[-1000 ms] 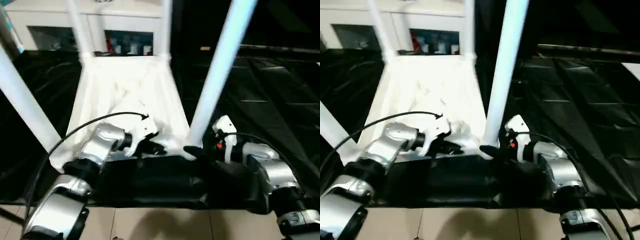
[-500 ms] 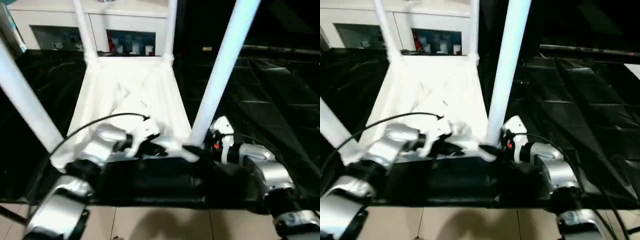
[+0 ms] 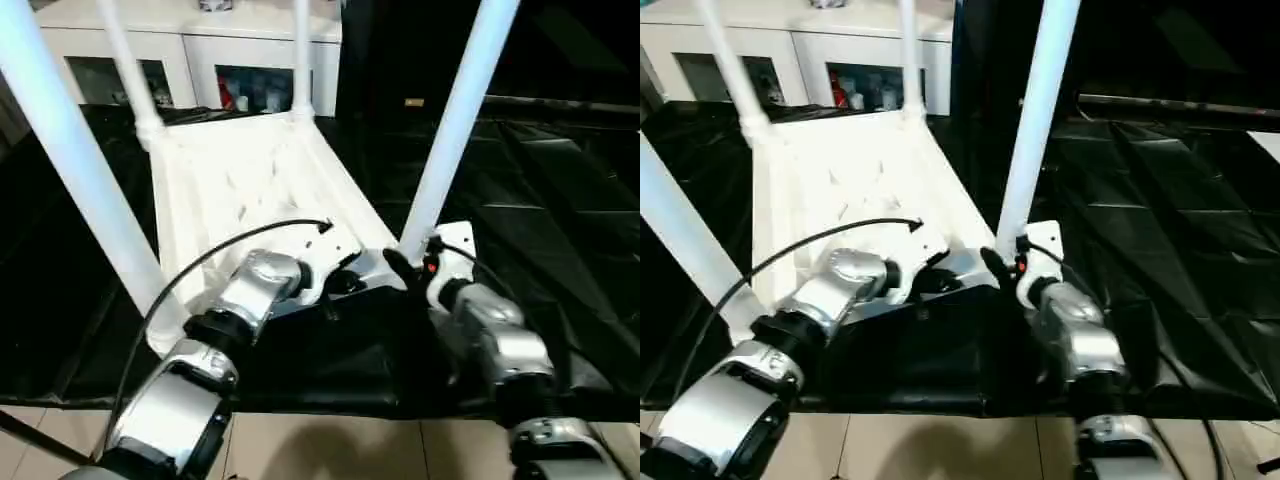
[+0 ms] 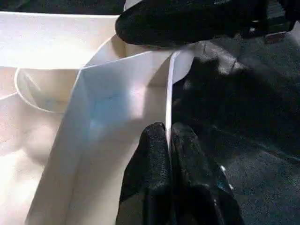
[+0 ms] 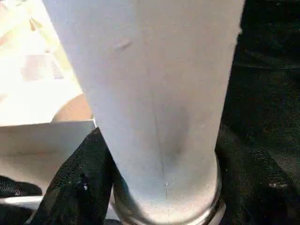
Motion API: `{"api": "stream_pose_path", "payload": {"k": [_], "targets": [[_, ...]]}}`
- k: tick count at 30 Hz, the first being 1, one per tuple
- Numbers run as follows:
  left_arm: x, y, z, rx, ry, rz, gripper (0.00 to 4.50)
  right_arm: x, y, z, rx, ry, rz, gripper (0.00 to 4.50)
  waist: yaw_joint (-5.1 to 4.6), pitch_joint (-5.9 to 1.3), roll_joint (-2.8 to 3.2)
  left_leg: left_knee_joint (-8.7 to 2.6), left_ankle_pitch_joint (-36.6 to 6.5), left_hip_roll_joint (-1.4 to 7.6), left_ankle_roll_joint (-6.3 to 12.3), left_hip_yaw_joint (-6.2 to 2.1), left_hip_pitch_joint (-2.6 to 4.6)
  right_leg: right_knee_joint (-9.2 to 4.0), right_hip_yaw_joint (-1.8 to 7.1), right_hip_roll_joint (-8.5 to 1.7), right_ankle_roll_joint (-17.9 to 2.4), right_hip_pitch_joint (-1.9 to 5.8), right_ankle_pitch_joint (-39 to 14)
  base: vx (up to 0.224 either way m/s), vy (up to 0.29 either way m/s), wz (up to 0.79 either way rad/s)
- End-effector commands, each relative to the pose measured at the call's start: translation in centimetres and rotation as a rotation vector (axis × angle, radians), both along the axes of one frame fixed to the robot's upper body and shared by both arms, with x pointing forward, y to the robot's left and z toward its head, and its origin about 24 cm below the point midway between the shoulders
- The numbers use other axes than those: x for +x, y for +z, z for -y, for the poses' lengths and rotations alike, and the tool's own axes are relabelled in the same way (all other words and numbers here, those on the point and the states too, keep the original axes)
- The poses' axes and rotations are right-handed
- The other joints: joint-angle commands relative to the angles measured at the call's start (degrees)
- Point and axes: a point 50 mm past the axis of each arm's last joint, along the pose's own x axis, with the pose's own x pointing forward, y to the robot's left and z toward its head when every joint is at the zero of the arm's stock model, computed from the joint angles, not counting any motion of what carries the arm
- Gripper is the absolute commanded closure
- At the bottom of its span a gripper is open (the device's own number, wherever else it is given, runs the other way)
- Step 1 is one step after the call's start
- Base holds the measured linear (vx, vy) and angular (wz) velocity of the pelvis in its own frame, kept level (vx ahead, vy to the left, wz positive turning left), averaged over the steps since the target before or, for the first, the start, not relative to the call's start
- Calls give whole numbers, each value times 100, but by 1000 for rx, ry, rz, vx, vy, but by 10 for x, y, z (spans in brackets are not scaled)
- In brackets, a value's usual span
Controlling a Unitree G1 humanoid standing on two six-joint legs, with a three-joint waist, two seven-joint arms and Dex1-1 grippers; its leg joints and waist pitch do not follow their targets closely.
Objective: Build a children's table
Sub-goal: Rotate leg to tighten
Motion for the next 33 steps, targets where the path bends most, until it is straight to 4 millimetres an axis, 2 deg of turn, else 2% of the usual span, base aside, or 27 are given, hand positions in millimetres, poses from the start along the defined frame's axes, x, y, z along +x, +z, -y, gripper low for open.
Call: {"api": "stream_pose_path", "payload": {"k": [1, 3, 4, 6, 8, 10, 12, 14, 17, 19, 22, 23, 24, 26, 30, 33], "targets": [[-5, -11, 8, -26, 58, -33, 450, -14, -18, -36, 33, 150, -82, 185, -29, -217, -69, -357, -1273, 97, 218, -49, 25, -454, 156, -224, -1052, 215, -1080, 0, 0, 0], [-5, -11, 7, -22, 36, -30, 450, -13, -15, -35, 31, 161, -65, 185, -30, -214, -71, -365, -1337, 100, 203, -52, 24, -465, 157, -226, -1015, 211, -1174, 0, 0, 0], [-6, -11, 6, -24, 16, -34, 450, -12, -13, -32, 40, 173, -53, 150, -28, -215, -72, -366, -1339, 101, 210, -53, 25, -466, 156, -230, -1012, 212, -1177, 0, 0, 0], [-8, -10, 4, -30, -26, -39, 450, -10, -8, -25, 55, 196, -39, 115, -28, -220, -67, -365, -1313, 105, 225, -53, 22, -455, 158, -228, -1032, 216, -1091, 0, 0, 0], [-10, -11, -1, -30, -80, -54, 450, -10, -3, -15, 48, 258, -32, 109, -17, -228, -75, -352, -1256, 107, 322, -50, 18, -442, 154, -228, -1073, 235, -921, 0, 0, 0], [-12, -11, -4, -31, -105, -59, 450, -11, -1, -11, 35, 297, -28, 71, -18, -224, -85, -345, -1145, 105, 369, -46, 3, -427, 150, -224, -1129, 246, -752, 0, 0, 0], [-14, -11, -13, -27, -161, -79, 450, -15, 5, 2, -2, 401, -23, 69, -9, -223, -87, -332, -1114, 107, 425, -37, 7, -425, 151, -230, -1181, 249, -714, 0, 0, 0], [-16, -10, -18, -28, -194, -91, 450, -17, 9, 10, -7, 454, -26, 69, -2, -211, -89, -338, -1154, 114, 469, -40, 3, -433, 148, -230, -1185, 251, -797, 0, 0, 0], [-19, -7, -25, -44, -259, -107, 450, -21, 14, 20, -22, 534, -37, 69, 8, -209, -95, -344, -1230, 129, 432, -41, 17, -444, 147, -237, -1219, 240, -1002, 0, 0, 0], [-22, -5, -30, -50, -300, -123, 450, -23, 15, 26, -34, 573, -45, 69, 25, -212, -82, -340, -1161, 145, 431, -36, 20, -421, 150, -235, -1258, 230, -885, 0, 0, 0], [-25, -6, -36, -41, -330, -147, 450, -24, 15, 29, -35, 607, -56, 69, 54, -240, -84, -311, -876, 159, 469, -24, 16, -338, 137, -220, -1438, 235, -329, 0, 0, 0], [-25, -6, -37, -41, -329, -146, 450, -24, 15, 29, -36, 609, -57, 87, 59, -248, -73, -293, -759, 156, 525, -16, 17, -307, 133, -215, -1511, 233, -73, 0, 0, 0], [-25, -6, -37, -42, -328, -147, 450, -24, 15, 29, -35, 611, -58, 97, 60, -245, -87, -284, -692, 148, 565, -12, 3, -297, 129, -216, -1547, 241, 51, 0, 0, 0], [-26, -6, -38, -44, -328, -147, 450, -25, 14, 28, -33, 614, -58, 104, 64, -242, -96, -281, -735, 143, 584, -9, 0, -300, 126, -225, -1557, 246, 18, 0, 0, 0], [-26, -6, -41, -43, -324, -144, 450, -24, 14, 22, -15, 633, -53, 146, 62, -232, -110, -299, -890, 147, 508, -20, -1, -332, 132, -247, -1459, 244, -374, 0, 0, 0], [-27, -6, -42, -42, -320, -146, 450, -26, 10, 19, -16, 645, -62, 164, 49, -230, -113, -303, -880, 147, 482, -21, -2, -330, 135, -246, -1446, 239, -374, 0, 0, 0]]}}
